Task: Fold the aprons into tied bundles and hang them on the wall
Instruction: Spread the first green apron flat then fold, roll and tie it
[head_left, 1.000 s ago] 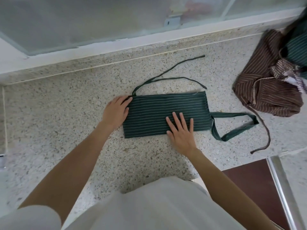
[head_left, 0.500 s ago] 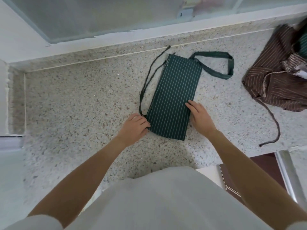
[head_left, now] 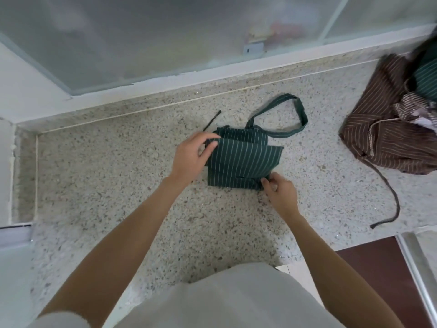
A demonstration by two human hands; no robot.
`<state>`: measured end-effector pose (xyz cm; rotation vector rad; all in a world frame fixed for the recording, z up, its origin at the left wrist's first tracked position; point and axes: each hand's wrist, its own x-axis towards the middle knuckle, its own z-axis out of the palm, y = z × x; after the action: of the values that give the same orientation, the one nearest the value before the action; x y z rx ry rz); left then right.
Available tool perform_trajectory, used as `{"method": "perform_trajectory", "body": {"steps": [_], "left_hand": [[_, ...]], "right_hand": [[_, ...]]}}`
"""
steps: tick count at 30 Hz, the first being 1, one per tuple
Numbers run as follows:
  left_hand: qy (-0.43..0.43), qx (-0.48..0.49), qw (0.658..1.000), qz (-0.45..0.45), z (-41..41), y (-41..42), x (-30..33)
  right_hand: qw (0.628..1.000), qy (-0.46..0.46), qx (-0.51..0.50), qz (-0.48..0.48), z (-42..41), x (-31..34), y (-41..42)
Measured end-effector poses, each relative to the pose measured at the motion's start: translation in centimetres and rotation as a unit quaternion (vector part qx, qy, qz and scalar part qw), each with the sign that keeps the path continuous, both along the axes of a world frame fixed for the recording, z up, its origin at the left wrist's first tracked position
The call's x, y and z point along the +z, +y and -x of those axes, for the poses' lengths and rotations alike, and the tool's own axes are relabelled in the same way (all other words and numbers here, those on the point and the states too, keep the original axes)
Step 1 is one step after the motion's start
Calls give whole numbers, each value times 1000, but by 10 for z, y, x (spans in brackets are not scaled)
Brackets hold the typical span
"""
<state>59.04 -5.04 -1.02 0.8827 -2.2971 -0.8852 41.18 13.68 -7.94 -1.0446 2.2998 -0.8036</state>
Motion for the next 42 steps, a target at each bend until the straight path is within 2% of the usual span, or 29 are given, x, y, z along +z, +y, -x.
{"method": "perform_trajectory", "body": {"steps": [3, 7, 10, 12, 14, 16, 18, 20, 23, 26, 28, 30, 32, 34, 37, 42], "left_hand": [[-48, 34, 996, -66, 31, -29, -19], [-144, 29, 982, -115, 58, -55, -50], [-195, 7, 975, -108, 66, -65, -68], [-210, 9, 976, -51, 69, -64, -74], [-194, -3, 981, 13, 65, -58, -72], [-175, -69, 980, 58, 51, -47, -68], [-220, -156, 958, 97, 31, -30, -69], [-301, -217, 920, 123, 11, -16, -76], [-386, -244, 880, 131, -5, -9, -88], [-398, -247, 875, 120, -4, -12, -89], [-382, -245, 885, 103, -4, -14, -90], [-335, -238, 908, 78, -6, -16, -90], [-287, -213, 934, 29, -2, -17, -84], [-247, -142, 957, -60, 8, -18, -77], [-191, -5, 974, -120, 32, -19, -70], [-218, 154, 953, -145, 57, -25, -73]], "right_hand": [[997, -7, -66, -50, 0, 1, -11], [991, 5, -115, -61, -2, -1, -17], [985, -11, -156, -72, 2, -4, -18], [988, 13, -146, -43, 2, 1, -17], [990, 130, -46, 28, 4, 2, -12], [966, 227, 108, 62, 7, 0, -7], [924, 272, 267, 32, 14, -2, -8], [874, 311, 371, -35, 24, -8, -10], [833, 324, 434, -111, 40, -15, -13], [831, 304, 454, -103, 48, -16, -19], [856, 264, 440, -62, 53, -12, -24], [904, 180, 385, -36, 58, -1, -29], [959, 66, 277, -18, 62, 10, -36], [987, -2, 163, -10, 63, 18, -50], [998, 3, 57, -36, 63, 14, -72], [990, 29, -38, -136, 65, 5, -95]]}}
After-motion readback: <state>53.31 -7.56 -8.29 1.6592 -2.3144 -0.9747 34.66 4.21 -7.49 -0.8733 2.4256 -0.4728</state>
